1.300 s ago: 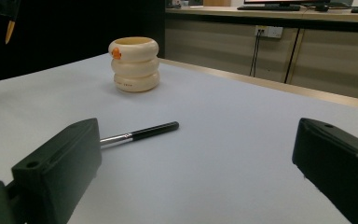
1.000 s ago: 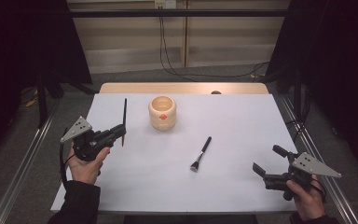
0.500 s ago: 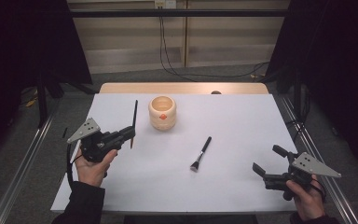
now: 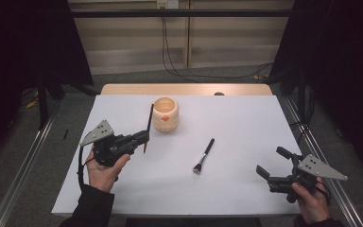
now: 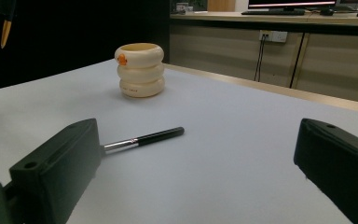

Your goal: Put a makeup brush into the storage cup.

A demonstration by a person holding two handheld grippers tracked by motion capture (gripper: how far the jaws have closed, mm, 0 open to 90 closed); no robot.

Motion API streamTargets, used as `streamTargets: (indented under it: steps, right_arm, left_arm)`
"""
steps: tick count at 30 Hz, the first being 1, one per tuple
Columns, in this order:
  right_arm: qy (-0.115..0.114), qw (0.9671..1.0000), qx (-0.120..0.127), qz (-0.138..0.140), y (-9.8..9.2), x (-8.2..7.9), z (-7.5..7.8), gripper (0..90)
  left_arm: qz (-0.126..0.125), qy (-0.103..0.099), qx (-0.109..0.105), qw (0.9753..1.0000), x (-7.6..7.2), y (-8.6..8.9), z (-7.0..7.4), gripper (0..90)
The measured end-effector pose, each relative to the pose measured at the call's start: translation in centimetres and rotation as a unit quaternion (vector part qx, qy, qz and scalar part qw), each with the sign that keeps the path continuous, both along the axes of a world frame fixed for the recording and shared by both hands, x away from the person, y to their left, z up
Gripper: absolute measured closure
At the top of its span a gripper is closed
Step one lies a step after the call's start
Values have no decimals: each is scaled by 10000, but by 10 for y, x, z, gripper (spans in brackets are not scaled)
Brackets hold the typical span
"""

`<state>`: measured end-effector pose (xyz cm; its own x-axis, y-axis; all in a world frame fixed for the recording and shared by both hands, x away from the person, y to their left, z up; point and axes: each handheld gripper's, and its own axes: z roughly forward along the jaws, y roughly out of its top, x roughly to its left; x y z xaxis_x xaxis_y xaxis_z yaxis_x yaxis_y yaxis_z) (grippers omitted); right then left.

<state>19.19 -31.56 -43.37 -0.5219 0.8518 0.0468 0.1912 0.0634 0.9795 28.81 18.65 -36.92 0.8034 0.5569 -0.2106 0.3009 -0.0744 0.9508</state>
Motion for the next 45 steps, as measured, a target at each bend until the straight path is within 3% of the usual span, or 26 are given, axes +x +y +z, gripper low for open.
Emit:
streamTargets:
  steps: [3, 7, 16, 26, 27, 32, 38, 45]
  right_arm:
    - [38, 10000, -9, 29, 0, 0, 0, 0]
    - [-14, 10000, 19, 19, 0, 0, 0, 0]
    - [4, 10000, 18, 11, 1, 0, 0, 0]
    - [0, 10000, 32, 41, 0, 1, 0, 0]
    - [13, 10000, 2, 55, 0, 2, 0, 0]
    - [-3, 10000, -30, 88, 0, 2, -1, 0]
    - [23, 10000, -10, 93, -1, 2, 0, 0]
    - [29, 9999, -4, 110, -1, 2, 0, 0]
  left_arm:
    - [-1, 14, 36, 10000, -1, -4, 0, 835]
    - [-143, 52, -124, 9998, 1, -10, -1, 835]
    - [-248, 40, -105, 9996, -1, -23, 1, 835]
    - [-526, -26, -15, 9986, -1, -45, 6, 835]
    - [-549, -67, -122, 9984, 2, -51, 12, 835]
    - [-705, -107, -214, 9972, 7, -63, 18, 835]
    - [-988, -135, -47, 9950, 1, -80, 16, 835]
    - [-1133, 21, 176, 9934, 0, -82, 12, 835]
